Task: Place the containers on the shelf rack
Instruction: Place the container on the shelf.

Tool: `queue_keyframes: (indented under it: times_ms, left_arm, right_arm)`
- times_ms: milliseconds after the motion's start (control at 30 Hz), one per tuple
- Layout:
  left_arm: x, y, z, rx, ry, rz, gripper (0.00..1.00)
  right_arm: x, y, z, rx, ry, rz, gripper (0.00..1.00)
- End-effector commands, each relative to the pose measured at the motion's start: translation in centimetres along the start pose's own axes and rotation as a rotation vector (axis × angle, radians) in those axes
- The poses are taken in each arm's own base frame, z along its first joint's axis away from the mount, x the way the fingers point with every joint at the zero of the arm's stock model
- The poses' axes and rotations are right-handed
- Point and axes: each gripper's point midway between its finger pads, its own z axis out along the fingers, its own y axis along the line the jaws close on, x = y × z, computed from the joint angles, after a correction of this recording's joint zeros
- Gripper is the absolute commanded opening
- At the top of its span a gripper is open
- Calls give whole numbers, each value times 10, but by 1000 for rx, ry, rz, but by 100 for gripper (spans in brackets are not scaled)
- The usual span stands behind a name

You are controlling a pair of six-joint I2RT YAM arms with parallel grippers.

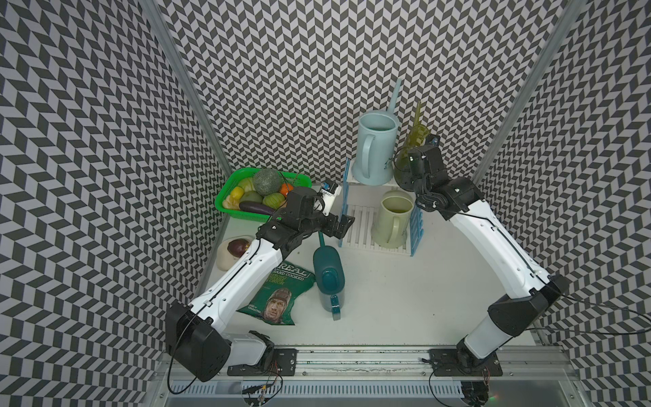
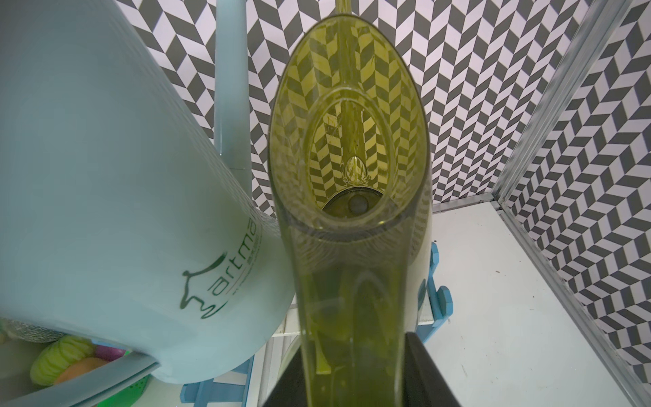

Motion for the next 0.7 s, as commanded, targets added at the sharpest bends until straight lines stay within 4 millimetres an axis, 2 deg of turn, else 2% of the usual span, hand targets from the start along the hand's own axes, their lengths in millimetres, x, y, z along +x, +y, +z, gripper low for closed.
queue_keyframes:
  times_ms: [0,167,400,533,667]
  left_arm:
    - [-7,-3,-8,12,-23,11,100]
    - [-8,-5,-13,18,-18,7,100]
    - [-18,-12,-39,12,-52,26,100]
    - [-14,-20,-49,24,-34,49,100]
    - [-1,-28,-60,32,15,53,100]
  right_arm:
    - [-13,8,-6,-51,-30,37,40]
    - [-19,9,-17,-80,-41,46,45]
    - [-40,-4,-52,-136,-120,81,56]
    - [-49,-15,-78,-181,-170,96,66]
    - [-45,-31,-99,-206,-199,104,74]
